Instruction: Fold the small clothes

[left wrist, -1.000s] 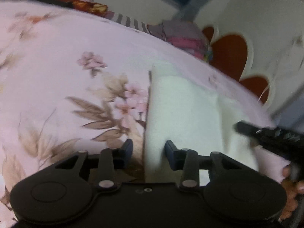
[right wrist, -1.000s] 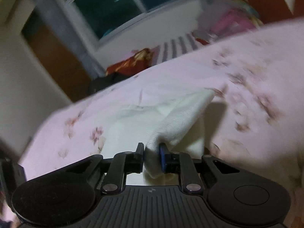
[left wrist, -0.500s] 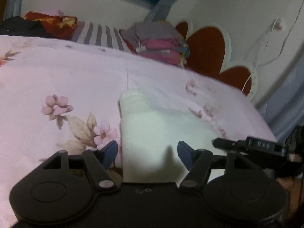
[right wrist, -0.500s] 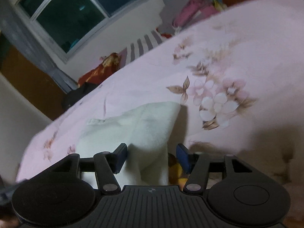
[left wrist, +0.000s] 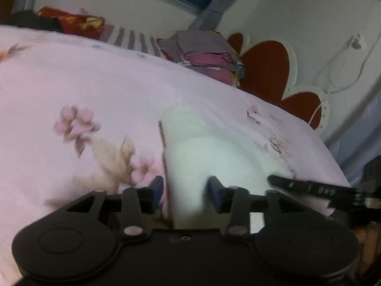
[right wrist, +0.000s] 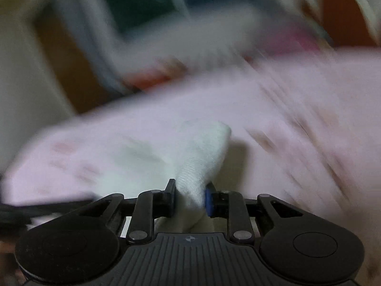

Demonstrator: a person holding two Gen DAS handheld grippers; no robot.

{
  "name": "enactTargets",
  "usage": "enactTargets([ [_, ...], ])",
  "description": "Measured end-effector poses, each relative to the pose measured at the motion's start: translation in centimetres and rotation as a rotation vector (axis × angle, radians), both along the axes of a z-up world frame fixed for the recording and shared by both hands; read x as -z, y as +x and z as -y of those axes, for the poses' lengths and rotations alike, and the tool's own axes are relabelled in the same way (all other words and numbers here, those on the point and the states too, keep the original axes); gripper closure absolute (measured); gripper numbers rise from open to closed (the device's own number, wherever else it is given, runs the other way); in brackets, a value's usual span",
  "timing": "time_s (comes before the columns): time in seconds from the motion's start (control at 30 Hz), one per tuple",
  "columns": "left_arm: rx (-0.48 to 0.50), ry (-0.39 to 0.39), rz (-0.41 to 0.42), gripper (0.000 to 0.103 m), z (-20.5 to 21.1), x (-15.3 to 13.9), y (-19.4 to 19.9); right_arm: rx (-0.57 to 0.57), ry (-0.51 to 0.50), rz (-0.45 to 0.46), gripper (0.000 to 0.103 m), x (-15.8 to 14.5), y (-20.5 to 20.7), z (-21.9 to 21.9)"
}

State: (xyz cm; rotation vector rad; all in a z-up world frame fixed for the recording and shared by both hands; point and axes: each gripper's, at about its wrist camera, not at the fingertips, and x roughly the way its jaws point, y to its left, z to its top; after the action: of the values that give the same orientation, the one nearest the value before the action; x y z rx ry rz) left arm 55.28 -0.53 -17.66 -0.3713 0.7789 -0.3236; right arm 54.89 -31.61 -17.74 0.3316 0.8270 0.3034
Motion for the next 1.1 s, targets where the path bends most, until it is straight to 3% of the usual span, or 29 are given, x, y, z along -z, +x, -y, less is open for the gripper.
enactTargets([
  [0.07, 0.048, 0.041, -0.02, 0.057, 0.7, -0.3, 1.2, 0.021, 0.097, -0.007, 0.079, 0.2, -0.4, 1.4],
  [0.17, 0.055, 0.068, -0.04, 0.052, 0.9, -0.6, 2.4, 0.017, 0.086, -0.007, 0.079, -0.2, -1.0, 1.5],
  [0.23, 0.045, 0.082, -0.002, 0.055, 1.0, -1.9, 2.5, 0.041, 0.081, -0.005, 0.074, -0.7, -0.8, 1.4],
  [0.33, 0.063, 0.08, 0.046, 0.057, 1.1, -3.4, 2.8, 0.075, 0.041, 0.077, 0.07, -3.1, -1.1, 1.4],
  [0.4, 0.111, 0.165, 0.017, 0.059, 2.5, -3.0, 3.6, 0.053, 0.032, 0.074, 0.07, -3.3, -0.4, 1.1],
  [0.47, 0.157, 0.272, -0.051, 0.051, 3.8, -1.4, 4.6, 0.037, -0.05, -0.056, 0.07, -1.7, 1.2, 0.4],
  [0.5, 0.132, 0.247, -0.056, 0.051, 3.5, -1.3, 4.6, 0.051, -0.062, -0.1, 0.07, -0.8, 1.5, 0.6],
  [0.57, 0.116, 0.241, -0.044, 0.057, 3.2, -2.2, 3.9, 0.099, -0.019, -0.092, 0.07, -1.3, 0.8, 1.5],
  [0.63, 0.12, 0.205, 0.022, 0.057, 2.7, -3.4, 2.0, 0.11, -0.047, 0.005, 0.07, -3.3, -1.4, 1.7],
  [0.7, 0.123, 0.162, 0.065, 0.058, 2.7, -3.6, 0.1, 0.054, -0.012, 0.06, 0.07, -4.7, -3.5, 1.3],
  [0.77, 0.145, 0.178, 0.07, 0.058, 3.6, -3.1, -0.8, -0.035, -0.031, 0.102, 0.071, -5.4, -5.4, -0.3],
  [0.8, 0.155, 0.214, 0.046, 0.057, 4.3, -2.5, -0.9, -0.075, -0.051, 0.091, 0.074, -5.2, -5.5, -1.2],
  [0.87, 0.156, 0.311, 0.021, 0.054, 5.5, -1.3, -0.9, -0.106, -0.186, 0.013, 0.081, -3.3, -5.4, -2.8],
  [0.93, 0.121, 0.262, 0.001, 0.056, 4.6, -1.6, -1.2, -0.066, -0.135, -0.02, 0.08, -2.3, -5.2, -2.1],
  [0.97, 0.111, 0.249, 0.004, 0.063, 4.4, -2.2, -1.9, -0.049, -0.114, -0.033, 0.081, -2.9, -5.4, -1.8],
  [1.1, 0.123, 0.247, 0.062, 0.067, 4.4, -4.1, -7.2, -0.118, -0.114, 0.047, 0.087, -5.8, -8.2, -2.2],
])
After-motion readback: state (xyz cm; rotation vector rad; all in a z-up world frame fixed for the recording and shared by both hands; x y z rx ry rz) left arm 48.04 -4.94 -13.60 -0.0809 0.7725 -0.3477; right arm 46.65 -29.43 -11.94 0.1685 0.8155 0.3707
